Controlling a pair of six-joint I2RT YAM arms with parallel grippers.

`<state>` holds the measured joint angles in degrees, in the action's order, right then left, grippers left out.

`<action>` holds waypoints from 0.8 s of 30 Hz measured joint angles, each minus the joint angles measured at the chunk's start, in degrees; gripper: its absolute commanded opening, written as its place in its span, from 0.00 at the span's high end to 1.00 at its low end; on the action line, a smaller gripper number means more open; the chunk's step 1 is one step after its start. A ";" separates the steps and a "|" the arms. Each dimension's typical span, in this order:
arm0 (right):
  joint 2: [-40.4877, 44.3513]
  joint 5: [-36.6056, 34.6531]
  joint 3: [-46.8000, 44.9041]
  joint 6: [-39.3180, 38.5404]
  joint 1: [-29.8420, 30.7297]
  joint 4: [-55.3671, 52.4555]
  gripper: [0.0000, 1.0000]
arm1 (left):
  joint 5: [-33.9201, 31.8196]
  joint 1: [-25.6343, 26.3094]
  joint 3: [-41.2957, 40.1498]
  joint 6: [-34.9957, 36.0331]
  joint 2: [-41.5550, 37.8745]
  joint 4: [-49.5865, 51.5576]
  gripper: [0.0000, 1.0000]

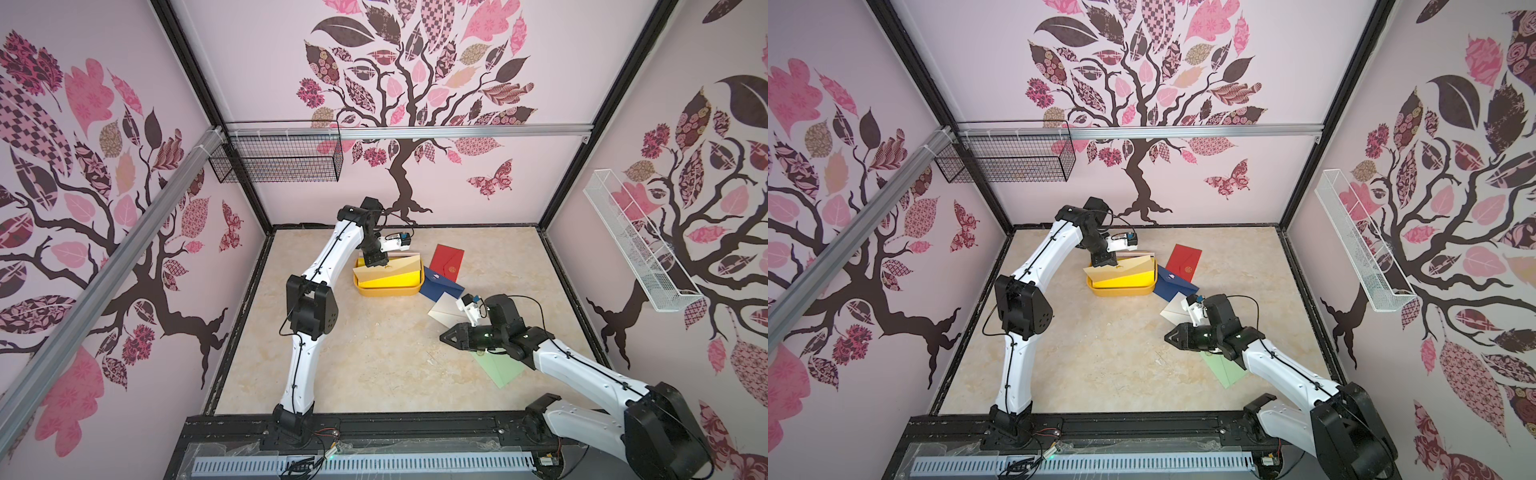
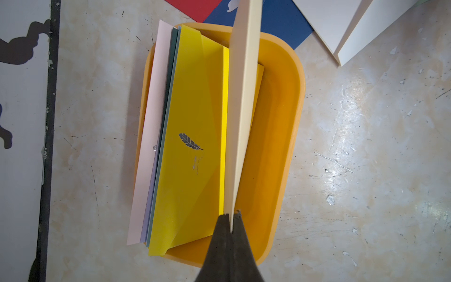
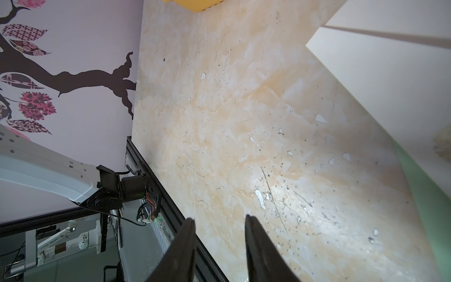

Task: Put the sealed envelopes into the storage box
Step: Place the envelope in the storage box.

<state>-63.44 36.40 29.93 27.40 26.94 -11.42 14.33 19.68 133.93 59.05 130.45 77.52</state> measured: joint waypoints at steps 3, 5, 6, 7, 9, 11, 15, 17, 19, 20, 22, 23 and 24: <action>-0.55 0.00 0.00 -0.02 0.04 0.02 0.63 | 1.22 -0.52 0.00 1.27 0.00 1.27 1.00; -0.70 0.00 0.00 -0.02 0.04 0.04 0.63 | 1.70 -0.81 0.00 1.99 0.02 1.92 1.00; -0.70 0.00 0.00 -0.02 0.04 0.02 0.63 | 2.01 -0.90 0.00 2.38 0.13 2.21 1.00; -0.70 0.00 0.00 -0.02 0.04 0.02 0.63 | 2.27 -0.92 0.00 2.58 0.28 2.40 1.00; -0.70 0.00 0.00 -0.02 0.04 -0.02 0.63 | 2.45 -0.90 0.00 2.75 0.87 2.56 1.00; -0.70 -0.02 0.00 -0.02 0.04 -0.02 0.63 | 2.40 -0.74 0.07 2.80 1.81 2.58 0.88; -0.70 -0.02 0.00 -0.04 0.04 -0.09 0.63 | 1.46 -0.26 0.00 2.12 3.58 1.44 0.71; -0.70 -0.02 0.00 -0.07 0.04 -0.11 0.63 | 0.26 0.09 -0.22 2.19 3.76 0.17 0.69; -0.70 -0.04 0.00 -0.07 0.04 -0.11 0.63 | -1.53 0.59 -1.09 1.79 3.34 -2.54 0.65; -0.70 -0.04 0.00 -0.07 0.04 -0.11 0.63 | -2.64 0.90 -2.05 1.33 2.89 -4.63 0.62; -0.70 -0.02 0.00 -0.07 0.04 -0.13 0.63 | -4.79 1.29 -4.48 0.55 1.62 -8.81 0.57; -0.70 -0.02 0.00 -0.07 0.04 -0.15 0.63 | -6.01 1.51 -5.95 0.17 0.74 -11.17 0.56; -0.70 -0.02 0.00 -0.07 0.04 -0.17 0.63 | -7.10 1.68 -7.17 0.00 -0.04 -13.16 0.55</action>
<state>-64.14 36.38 29.93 27.33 26.98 -11.60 7.22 21.37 126.76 59.05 130.41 64.36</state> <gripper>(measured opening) 0.374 0.433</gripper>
